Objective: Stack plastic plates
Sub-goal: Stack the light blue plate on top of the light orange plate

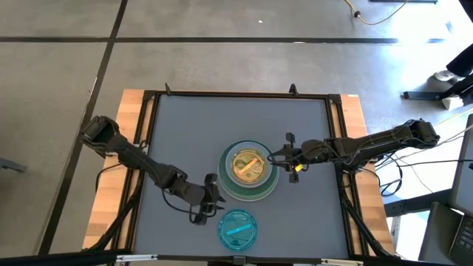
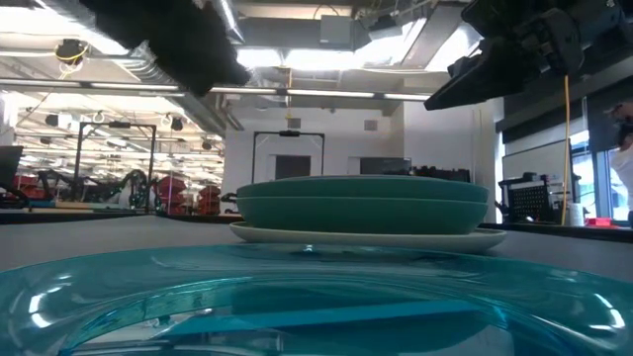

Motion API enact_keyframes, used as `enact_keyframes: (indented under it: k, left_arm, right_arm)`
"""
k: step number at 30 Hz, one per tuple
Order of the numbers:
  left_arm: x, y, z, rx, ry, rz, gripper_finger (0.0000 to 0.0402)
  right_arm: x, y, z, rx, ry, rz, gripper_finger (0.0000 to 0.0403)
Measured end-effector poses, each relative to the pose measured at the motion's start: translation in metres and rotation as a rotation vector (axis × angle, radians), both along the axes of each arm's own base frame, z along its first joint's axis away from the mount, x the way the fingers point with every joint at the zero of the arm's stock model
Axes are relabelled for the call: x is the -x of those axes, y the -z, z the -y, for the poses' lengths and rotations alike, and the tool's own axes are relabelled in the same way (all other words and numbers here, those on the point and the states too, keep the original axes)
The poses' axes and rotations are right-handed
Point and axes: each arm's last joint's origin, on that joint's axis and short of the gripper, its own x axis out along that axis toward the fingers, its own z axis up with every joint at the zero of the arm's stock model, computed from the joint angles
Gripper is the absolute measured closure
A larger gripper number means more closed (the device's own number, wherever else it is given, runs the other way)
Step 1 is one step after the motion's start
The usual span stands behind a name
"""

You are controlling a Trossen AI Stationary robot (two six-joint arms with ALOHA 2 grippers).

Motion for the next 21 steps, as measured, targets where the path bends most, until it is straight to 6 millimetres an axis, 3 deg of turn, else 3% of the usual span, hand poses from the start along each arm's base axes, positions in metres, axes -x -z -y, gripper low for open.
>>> enact_keyframes:
  k: [5,13,21]
  left_arm:
    - [-0.004,0.019,0.004,0.11,-0.094,-0.09,0.0288]
    - [-0.006,0.043,0.009,0.479,-0.318,-0.297,0.0288]
    - [-0.012,0.068,0.009,0.572,-0.417,-0.407,0.0288]
  right_arm:
    - [0.0,0.001,0.0,-0.043,0.024,-0.009,0.0258]
    - [0.0,0.001,0.0,-0.043,0.029,-0.006,0.0258]
    - [0.0,0.001,0.0,-0.044,0.03,-0.006,0.0258]
